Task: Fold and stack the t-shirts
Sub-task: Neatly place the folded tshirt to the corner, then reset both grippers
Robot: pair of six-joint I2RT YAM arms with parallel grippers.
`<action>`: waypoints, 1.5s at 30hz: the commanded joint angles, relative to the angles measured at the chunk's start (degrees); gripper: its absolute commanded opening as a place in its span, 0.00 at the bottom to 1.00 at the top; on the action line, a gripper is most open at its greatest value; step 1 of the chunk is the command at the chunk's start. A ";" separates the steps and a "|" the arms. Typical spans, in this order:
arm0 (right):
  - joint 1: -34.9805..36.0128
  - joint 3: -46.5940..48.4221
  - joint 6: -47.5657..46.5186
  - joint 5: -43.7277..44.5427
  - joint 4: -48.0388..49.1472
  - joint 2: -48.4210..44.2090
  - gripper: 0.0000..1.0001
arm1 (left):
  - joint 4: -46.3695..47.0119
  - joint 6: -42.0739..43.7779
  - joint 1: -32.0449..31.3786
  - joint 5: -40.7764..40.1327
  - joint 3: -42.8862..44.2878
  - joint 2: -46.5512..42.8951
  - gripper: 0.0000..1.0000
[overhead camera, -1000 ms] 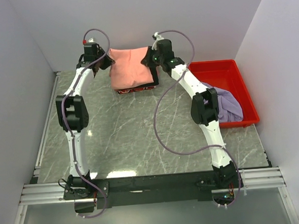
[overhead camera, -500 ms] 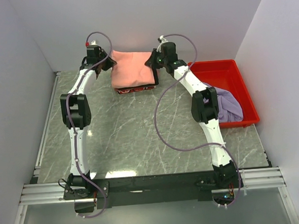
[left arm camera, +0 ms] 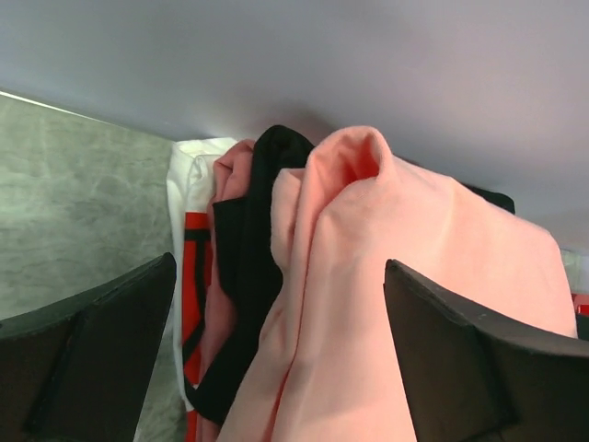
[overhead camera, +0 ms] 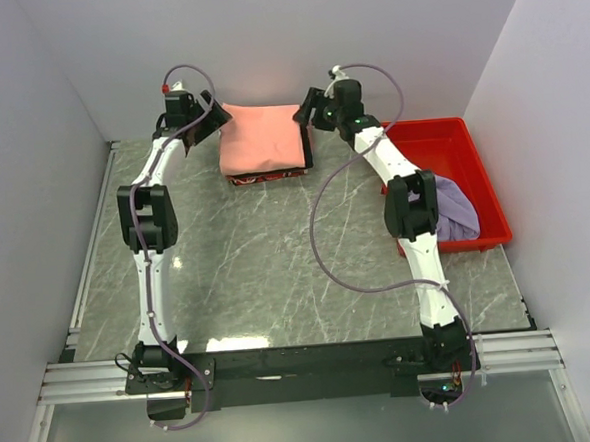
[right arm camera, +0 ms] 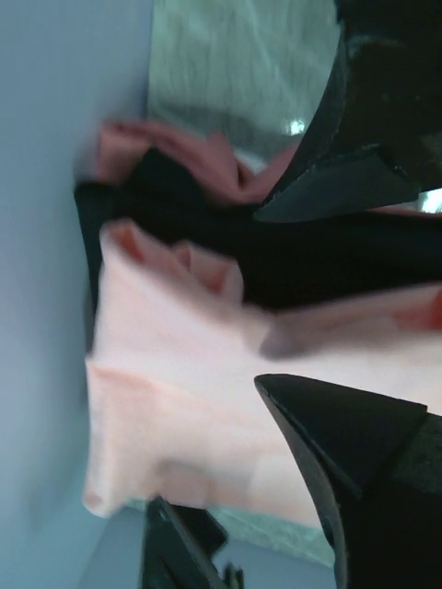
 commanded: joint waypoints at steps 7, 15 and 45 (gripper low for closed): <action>-1.92 -5.72 -2.63 0.05 -1.77 -11.54 0.82 | -1.55 3.00 0.08 -3.31 -3.03 -16.55 1.00; -1.57 -31.57 -3.52 0.39 -2.67 -31.21 0.86 | -8.06 0.46 -0.36 -2.34 -22.08 -33.69 0.99; -1.22 -110.06 1.06 19.56 7.45 -101.99 0.91 | -14.73 -21.17 -11.00 -34.25 -98.84 -115.37 1.00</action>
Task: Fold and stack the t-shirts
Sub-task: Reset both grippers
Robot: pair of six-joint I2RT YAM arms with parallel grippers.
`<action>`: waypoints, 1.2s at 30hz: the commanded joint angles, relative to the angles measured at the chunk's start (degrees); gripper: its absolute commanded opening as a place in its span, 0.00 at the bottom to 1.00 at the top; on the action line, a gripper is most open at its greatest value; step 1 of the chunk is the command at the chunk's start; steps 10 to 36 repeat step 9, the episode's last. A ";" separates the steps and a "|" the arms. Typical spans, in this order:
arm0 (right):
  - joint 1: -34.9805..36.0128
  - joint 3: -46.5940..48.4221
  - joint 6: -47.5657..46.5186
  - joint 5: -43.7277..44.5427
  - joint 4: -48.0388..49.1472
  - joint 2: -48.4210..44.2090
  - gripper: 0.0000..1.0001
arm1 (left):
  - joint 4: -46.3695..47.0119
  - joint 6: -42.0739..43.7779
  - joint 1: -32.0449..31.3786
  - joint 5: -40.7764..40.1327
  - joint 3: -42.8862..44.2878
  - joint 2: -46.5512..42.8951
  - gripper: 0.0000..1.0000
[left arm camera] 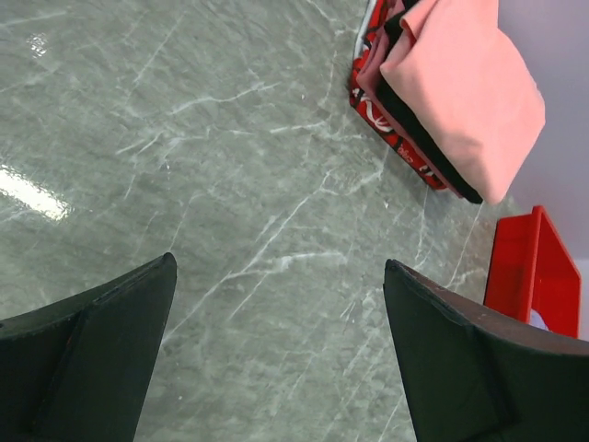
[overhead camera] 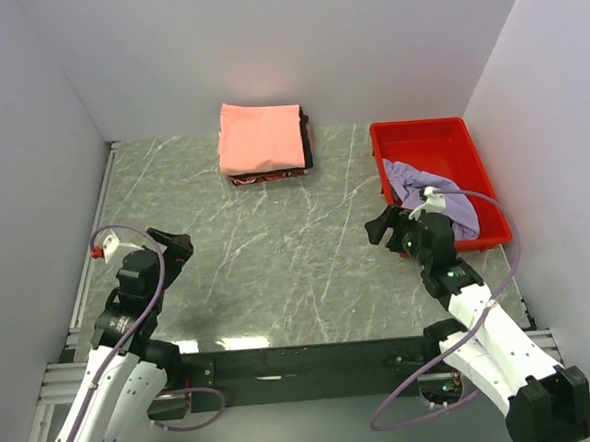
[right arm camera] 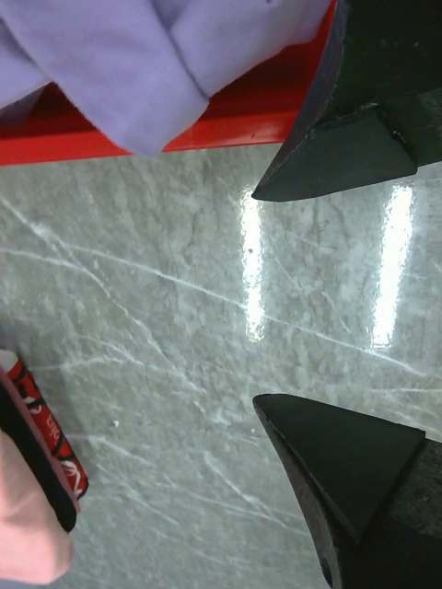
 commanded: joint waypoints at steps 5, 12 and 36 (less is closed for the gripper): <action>0.11 -0.85 -0.32 2.94 2.20 -1.73 0.91 | -0.09 -2.33 -0.13 -3.85 1.48 2.21 0.99; 0.11 0.03 -0.76 4.35 2.19 -1.47 0.92 | -0.54 -2.95 -0.13 -4.64 1.66 1.87 0.99; 0.11 0.03 -0.76 4.35 2.19 -1.47 0.92 | -0.54 -2.95 -0.13 -4.64 1.66 1.87 0.99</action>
